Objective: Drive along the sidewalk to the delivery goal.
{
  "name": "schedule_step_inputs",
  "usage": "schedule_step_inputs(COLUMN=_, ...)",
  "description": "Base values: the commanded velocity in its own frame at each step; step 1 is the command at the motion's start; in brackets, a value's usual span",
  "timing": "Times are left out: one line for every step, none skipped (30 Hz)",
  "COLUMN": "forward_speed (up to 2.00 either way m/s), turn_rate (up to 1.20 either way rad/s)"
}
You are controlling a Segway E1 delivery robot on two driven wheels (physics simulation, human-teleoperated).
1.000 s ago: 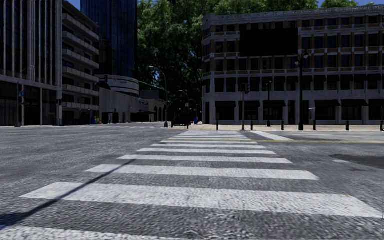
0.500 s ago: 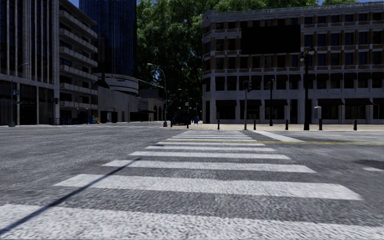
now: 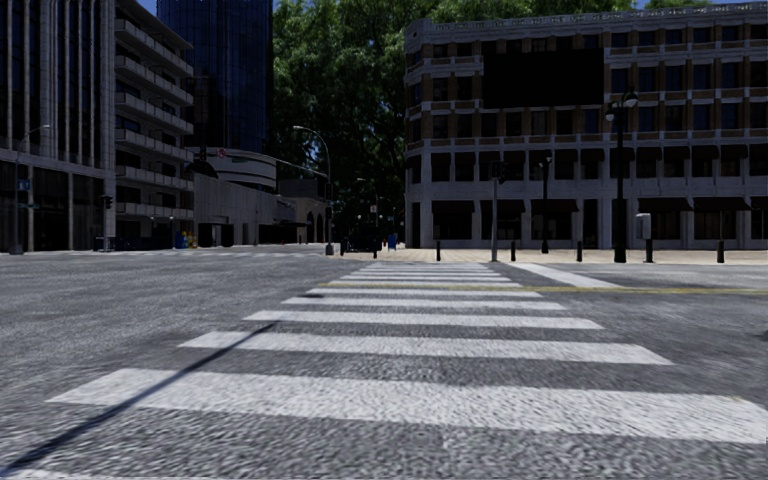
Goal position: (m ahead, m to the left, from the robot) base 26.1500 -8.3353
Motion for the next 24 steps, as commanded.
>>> schedule_step_inputs(forward_speed=1.26, turn_rate=0.00)
schedule_step_inputs(forward_speed=1.26, turn_rate=0.00)
schedule_step_inputs(forward_speed=1.26, turn_rate=0.00)
schedule_step_inputs(forward_speed=1.26, turn_rate=0.00)
schedule_step_inputs(forward_speed=1.26, turn_rate=0.00)
schedule_step_inputs(forward_speed=1.26, turn_rate=0.00)
schedule_step_inputs(forward_speed=1.26, turn_rate=0.00)
schedule_step_inputs(forward_speed=1.26, turn_rate=0.00)
schedule_step_inputs(forward_speed=1.26, turn_rate=0.00)
schedule_step_inputs(forward_speed=1.26, turn_rate=0.00)
schedule_step_inputs(forward_speed=1.26, turn_rate=0.00)
schedule_step_inputs(forward_speed=1.26, turn_rate=0.00)
schedule_step_inputs(forward_speed=1.26, turn_rate=0.00)
schedule_step_inputs(forward_speed=1.26, turn_rate=0.00)
schedule_step_inputs(forward_speed=1.26, turn_rate=0.00)
schedule_step_inputs(forward_speed=1.26, turn_rate=0.00)
schedule_step_inputs(forward_speed=1.26, turn_rate=0.00)
schedule_step_inputs(forward_speed=1.26, turn_rate=0.00)
schedule_step_inputs(forward_speed=1.26, turn_rate=0.00)
schedule_step_inputs(forward_speed=1.26, turn_rate=0.00)
schedule_step_inputs(forward_speed=1.26, turn_rate=0.00)
schedule_step_inputs(forward_speed=1.26, turn_rate=0.00)
schedule_step_inputs(forward_speed=1.26, turn_rate=0.00)
schedule_step_inputs(forward_speed=1.26, turn_rate=0.00)
